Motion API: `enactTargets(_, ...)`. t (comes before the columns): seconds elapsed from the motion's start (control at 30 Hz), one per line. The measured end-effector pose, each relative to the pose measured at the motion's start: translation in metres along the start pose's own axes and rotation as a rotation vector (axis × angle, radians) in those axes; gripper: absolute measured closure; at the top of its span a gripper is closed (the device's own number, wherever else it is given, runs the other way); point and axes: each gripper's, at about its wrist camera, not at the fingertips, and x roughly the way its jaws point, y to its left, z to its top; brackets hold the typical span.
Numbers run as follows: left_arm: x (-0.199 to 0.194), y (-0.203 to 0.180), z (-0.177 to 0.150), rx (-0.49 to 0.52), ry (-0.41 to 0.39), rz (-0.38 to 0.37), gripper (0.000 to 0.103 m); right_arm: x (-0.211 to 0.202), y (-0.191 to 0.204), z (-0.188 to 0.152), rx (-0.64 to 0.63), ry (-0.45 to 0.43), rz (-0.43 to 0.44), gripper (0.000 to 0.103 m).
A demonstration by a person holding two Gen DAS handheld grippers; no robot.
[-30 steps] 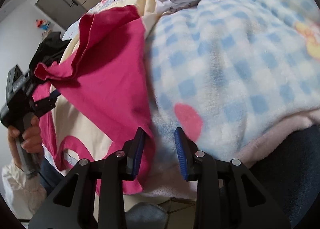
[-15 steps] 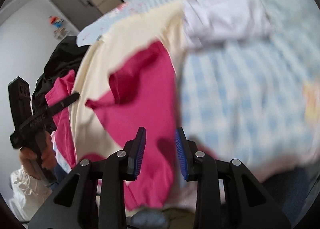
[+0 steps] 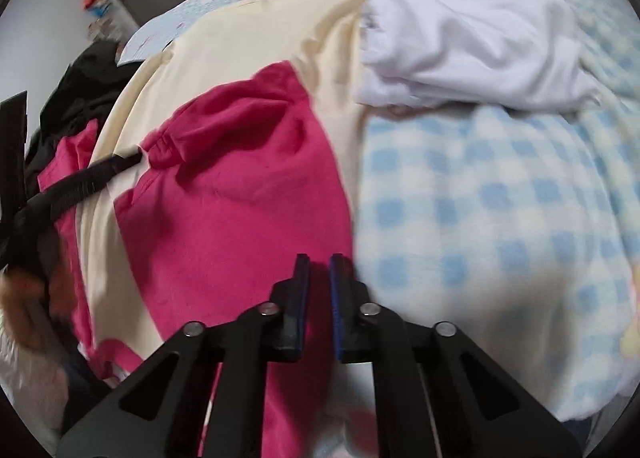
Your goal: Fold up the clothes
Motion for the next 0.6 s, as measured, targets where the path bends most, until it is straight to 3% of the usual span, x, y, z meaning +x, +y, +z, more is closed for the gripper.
enactTargets(0.13, -0.001, 0.003, -0.008, -0.011, 0.026, -0.177, 0.042, 0.003, 0.002, 0.030, -0.006, -0.006, 0.021, 0.079)
enactTargets(0.2, 0.001, -0.007, -0.018, 0.025, 0.038, -0.202, 0.042, 0.005, 0.003, 0.045, -0.009, -0.008, 0.031, 0.065)
enactTargets(0.33, 0.011, -0.022, -0.023, 0.053, 0.064, -0.230, 0.042, 0.008, 0.005, 0.075, -0.015, -0.014, 0.052, 0.057)
enactTargets(0.4, 0.016, -0.029, -0.026, 0.068, 0.077, -0.244, 0.042, 0.037, 0.007, 0.086, -0.024, 0.052, -0.015, 0.054)
enactTargets(0.43, 0.019, -0.033, -0.027, 0.075, 0.083, -0.251, 0.042, 0.052, 0.007, 0.091, -0.029, 0.087, -0.052, 0.055)
enactTargets(0.5, 0.024, -0.040, -0.029, 0.089, 0.096, -0.266, 0.042, 0.070, 0.007, 0.094, -0.046, 0.123, -0.108, 0.084)
enactTargets(0.6, 0.031, -0.052, -0.030, 0.113, 0.112, -0.292, 0.042, 0.053, 0.004, 0.088, -0.078, 0.069, -0.127, 0.094)
